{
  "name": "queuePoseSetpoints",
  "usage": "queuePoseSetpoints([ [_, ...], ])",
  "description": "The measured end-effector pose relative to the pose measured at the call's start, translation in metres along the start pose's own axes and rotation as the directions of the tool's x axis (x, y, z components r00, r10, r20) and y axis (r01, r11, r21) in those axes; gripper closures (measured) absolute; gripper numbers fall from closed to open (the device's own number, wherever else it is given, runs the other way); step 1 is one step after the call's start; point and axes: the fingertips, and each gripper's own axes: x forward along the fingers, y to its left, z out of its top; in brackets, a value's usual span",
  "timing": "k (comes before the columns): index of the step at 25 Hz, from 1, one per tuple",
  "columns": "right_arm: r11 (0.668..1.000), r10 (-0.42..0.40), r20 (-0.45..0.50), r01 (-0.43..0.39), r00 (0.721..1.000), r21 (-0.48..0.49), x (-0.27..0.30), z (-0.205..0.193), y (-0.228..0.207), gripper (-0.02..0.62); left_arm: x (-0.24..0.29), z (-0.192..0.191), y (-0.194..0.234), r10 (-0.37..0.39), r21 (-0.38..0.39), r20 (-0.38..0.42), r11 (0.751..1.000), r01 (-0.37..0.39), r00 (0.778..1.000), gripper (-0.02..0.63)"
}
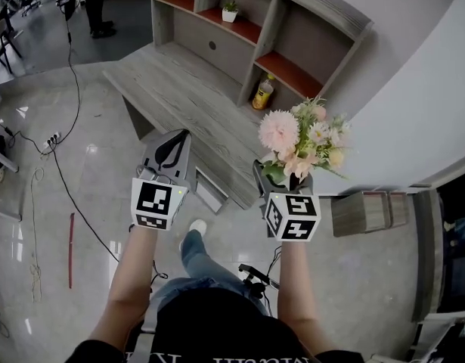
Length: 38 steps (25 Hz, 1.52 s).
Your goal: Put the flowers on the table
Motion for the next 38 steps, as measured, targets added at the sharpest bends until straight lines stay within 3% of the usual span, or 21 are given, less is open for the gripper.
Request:
queuePoseSetpoints([
  [20,0.994,-0.056,-0.008,0.056,0.998,0.091,0.166,0.03,-0.038,0.23,0.181,-0.039,0.088,-0.138,-0.02,-0.057,0.99,0.137,0.989,0.595],
  [38,0.99,-0.114,0.003,0.114,0.993,0.08,0.185,0.034,-0.054,0.23,0.236,-0.05,0.082,-0.241,-0.04,-0.045,0.97,0.239,0.969,0.595],
])
